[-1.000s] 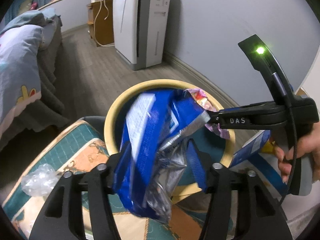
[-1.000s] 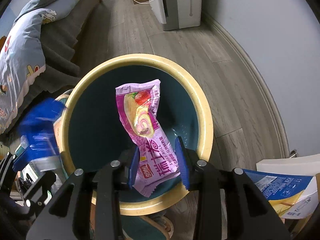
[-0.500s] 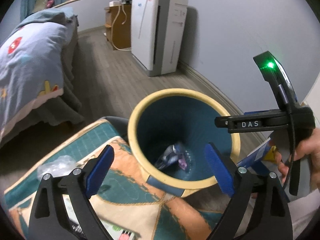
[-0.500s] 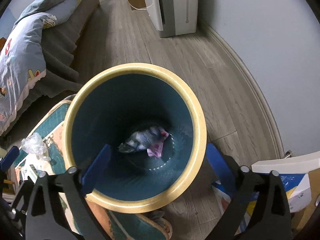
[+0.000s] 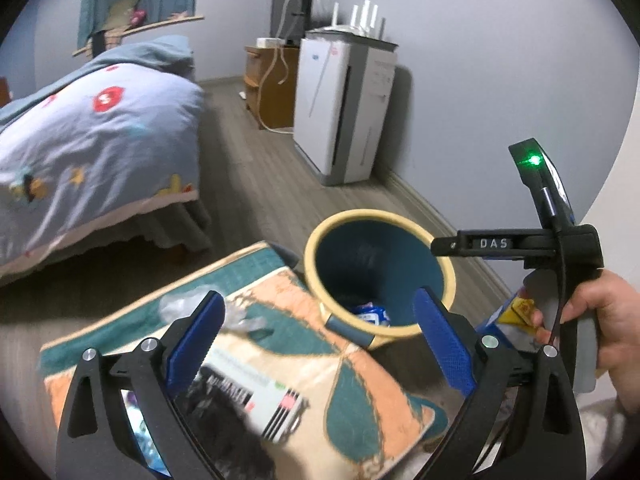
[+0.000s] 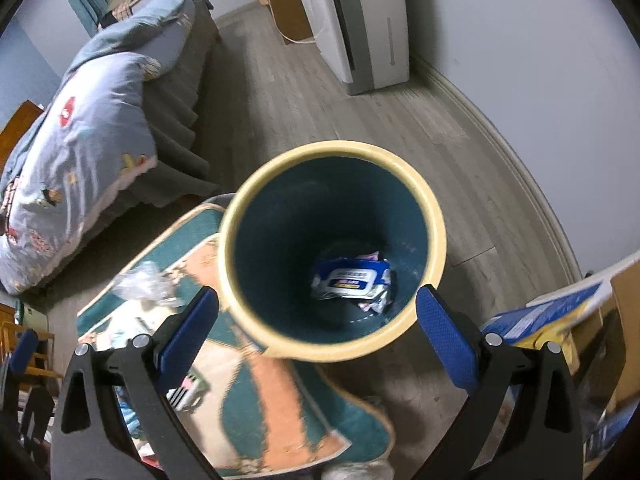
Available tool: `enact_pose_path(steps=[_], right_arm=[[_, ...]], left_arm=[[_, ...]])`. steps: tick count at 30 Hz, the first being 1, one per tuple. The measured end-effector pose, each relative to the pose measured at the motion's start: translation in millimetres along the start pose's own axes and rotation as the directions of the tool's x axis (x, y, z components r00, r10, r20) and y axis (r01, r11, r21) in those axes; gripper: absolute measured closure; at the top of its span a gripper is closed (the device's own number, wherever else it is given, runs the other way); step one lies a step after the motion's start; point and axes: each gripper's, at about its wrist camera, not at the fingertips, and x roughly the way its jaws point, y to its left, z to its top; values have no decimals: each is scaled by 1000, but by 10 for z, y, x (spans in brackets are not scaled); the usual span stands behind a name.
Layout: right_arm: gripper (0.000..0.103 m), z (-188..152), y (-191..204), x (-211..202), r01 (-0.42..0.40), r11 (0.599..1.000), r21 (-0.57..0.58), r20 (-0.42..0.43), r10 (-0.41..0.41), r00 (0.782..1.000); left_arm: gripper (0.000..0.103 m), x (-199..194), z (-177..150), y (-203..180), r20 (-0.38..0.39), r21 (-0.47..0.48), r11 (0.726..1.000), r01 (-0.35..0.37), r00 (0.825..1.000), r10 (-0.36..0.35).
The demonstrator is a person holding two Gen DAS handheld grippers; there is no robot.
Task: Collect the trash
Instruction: 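Move both tools back over the mat toward the remaining trash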
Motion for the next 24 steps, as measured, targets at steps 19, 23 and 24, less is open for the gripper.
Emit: enact_pose_path(steps=[19, 23, 24], right_arm=[[6, -829, 971, -402, -46, 990, -133, 4, 47, 999], [6, -955, 1269, -358, -20, 972, -232, 7, 22, 1000], [6, -985, 1325, -350, -16, 969, -248, 9, 19, 1000]], left_arm=[[8, -970, -1014, 641, -34, -127, 975, -183, 983, 180], [8, -987, -1209, 774, -67, -142, 963, -230, 973, 222], [8, -986, -1255, 807, -75, -146, 960, -240, 970, 232]])
